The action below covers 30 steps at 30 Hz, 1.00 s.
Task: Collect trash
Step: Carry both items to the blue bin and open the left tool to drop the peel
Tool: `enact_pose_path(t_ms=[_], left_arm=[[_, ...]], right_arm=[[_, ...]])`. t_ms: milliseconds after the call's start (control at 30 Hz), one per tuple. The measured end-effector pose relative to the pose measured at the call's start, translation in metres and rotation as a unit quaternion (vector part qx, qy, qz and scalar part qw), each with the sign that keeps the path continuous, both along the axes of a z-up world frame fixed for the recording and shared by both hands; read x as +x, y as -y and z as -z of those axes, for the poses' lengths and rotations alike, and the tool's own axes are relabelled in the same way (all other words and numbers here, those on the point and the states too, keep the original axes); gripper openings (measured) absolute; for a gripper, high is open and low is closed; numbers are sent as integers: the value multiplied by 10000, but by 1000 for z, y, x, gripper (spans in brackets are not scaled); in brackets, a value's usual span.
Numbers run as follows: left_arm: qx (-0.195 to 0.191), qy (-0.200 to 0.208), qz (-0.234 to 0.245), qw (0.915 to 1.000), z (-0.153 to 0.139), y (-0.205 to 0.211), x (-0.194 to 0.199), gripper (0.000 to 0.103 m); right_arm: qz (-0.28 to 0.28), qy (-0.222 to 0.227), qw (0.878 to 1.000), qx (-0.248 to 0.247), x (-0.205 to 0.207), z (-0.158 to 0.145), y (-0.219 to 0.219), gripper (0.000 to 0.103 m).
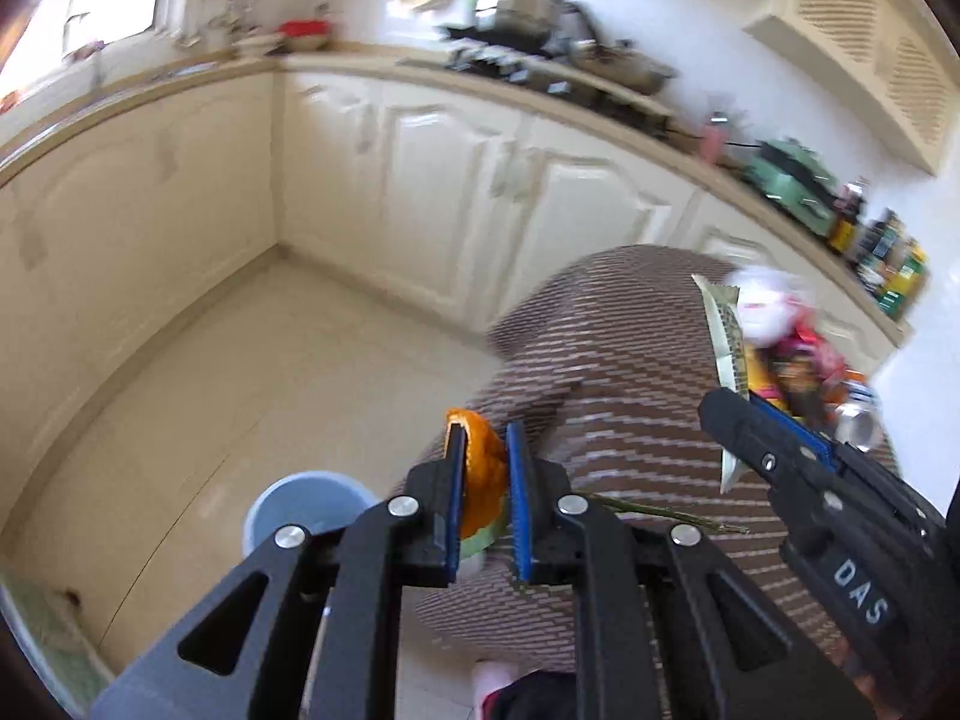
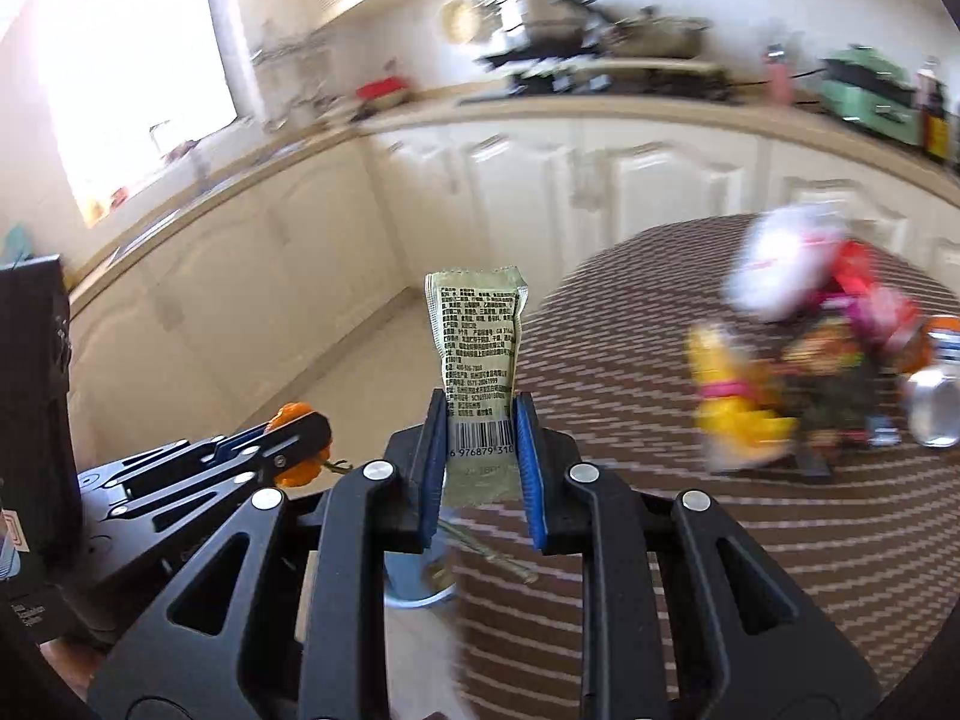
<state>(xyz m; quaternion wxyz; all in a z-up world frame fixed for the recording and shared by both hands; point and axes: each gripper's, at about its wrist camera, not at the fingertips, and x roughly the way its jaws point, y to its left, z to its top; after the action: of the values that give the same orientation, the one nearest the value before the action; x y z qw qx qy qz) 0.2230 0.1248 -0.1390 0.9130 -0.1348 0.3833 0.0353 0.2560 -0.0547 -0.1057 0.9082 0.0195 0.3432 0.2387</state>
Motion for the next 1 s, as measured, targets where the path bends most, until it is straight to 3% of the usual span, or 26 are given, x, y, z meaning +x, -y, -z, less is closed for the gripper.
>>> enact_pose_path(t_ms=[333, 700, 833, 1000], left_arm=[[-129, -988, -911, 9908, 83, -108, 11, 13], [-351, -1806, -1344, 9737, 157, -171, 49, 14], [-496, -2031, -1324, 9689, 170, -175, 60, 31], [-462, -1992, -1412, 9686, 172, -178, 58, 37]], right_arm=[[-954, -771, 9921, -281, 32, 82, -121, 22], [-1083, -1354, 9837, -487, 71, 144, -167, 22], [-1088, -1465, 9818, -528, 74, 153, -172, 22], [-1126, -1562, 9795, -584, 78, 162, -181, 22]])
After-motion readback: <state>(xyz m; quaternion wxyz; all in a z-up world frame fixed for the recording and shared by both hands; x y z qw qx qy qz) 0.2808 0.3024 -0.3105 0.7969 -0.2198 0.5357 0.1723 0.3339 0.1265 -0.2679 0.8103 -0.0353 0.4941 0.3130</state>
